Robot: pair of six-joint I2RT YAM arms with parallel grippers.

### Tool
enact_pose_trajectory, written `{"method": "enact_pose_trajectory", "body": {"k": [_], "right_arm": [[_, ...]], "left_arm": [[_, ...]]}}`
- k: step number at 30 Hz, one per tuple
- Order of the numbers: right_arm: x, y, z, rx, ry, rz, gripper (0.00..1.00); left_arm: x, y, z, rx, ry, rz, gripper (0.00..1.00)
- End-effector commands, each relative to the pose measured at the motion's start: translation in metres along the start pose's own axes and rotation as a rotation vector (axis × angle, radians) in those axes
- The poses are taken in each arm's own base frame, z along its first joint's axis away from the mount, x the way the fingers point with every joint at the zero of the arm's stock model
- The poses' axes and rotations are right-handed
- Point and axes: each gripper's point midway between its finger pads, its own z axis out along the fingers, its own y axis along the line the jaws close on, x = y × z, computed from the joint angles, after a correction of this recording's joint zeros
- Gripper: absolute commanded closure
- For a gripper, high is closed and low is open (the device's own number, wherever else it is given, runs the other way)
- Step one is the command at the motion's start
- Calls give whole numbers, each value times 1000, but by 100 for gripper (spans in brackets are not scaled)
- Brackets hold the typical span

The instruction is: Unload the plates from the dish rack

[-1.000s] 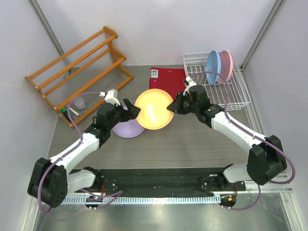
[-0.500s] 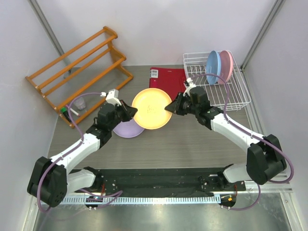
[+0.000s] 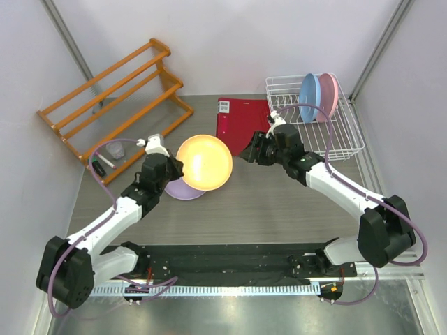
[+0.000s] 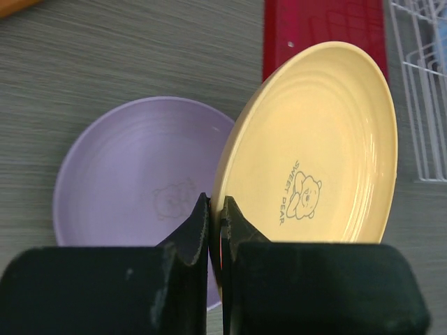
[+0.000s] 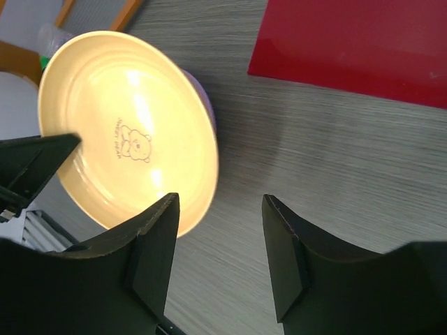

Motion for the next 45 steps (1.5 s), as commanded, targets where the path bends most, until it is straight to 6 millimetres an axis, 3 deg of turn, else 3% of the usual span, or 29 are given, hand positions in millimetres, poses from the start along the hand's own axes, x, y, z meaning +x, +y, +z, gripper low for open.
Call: {"method": "enact_pose_trajectory", "body": {"k": [1, 11, 18, 22, 24, 26, 29, 31, 35, 38, 39, 41, 42, 43, 44, 45], "right_arm": [[-22, -5, -8, 54, -62, -59, 43], [-35, -22, -18, 113, -96, -67, 43], [-45, -33, -24, 145, -105, -80, 43], [-68, -43, -32, 189, -146, -99, 43], [-79, -54, -36, 225, -161, -108, 42], [-96, -61, -38, 255, -190, -106, 42], [-123, -86, -46, 391, -249, -127, 42], [-142, -104, -54, 501, -297, -146, 42], [-168, -139, -55, 650, -333, -154, 36], [-201, -154, -62, 744, -427, -162, 35], [-203, -167, -53, 784, -418, -164, 35], [-231, -175, -61, 864, -468, -186, 35], [-230, -187, -50, 900, -431, -199, 35], [-248, -185, -58, 942, -474, -213, 35], [-254, -192, -55, 968, -466, -240, 35], [-253, -204, -42, 997, -445, -247, 35]], "left_arm": [[-36, 23, -12, -141, -129, 24, 100], [-10, 71, -20, -361, -97, -7, 100], [8, 80, -9, -392, -57, 1, 99], [18, 80, -3, -387, -24, 8, 94], [19, 80, -1, -385, -21, 8, 84], [19, 80, -1, -384, -22, 6, 57], [16, 79, -1, -380, -26, 14, 36], [14, 78, -3, -378, -26, 22, 32], [4, 71, -7, -360, -32, 43, 10], [-9, 57, -12, -306, -50, 36, 4], [-9, 48, -12, -256, -36, 39, 3], [-21, 30, -15, -169, -65, 31, 1], [-23, 22, -16, -126, -67, 44, 0], [-25, 9, -17, -56, -65, 43, 0], [-27, 1, -18, -15, -63, 47, 0], [-26, -3, -19, 9, -53, 56, 0]]}}
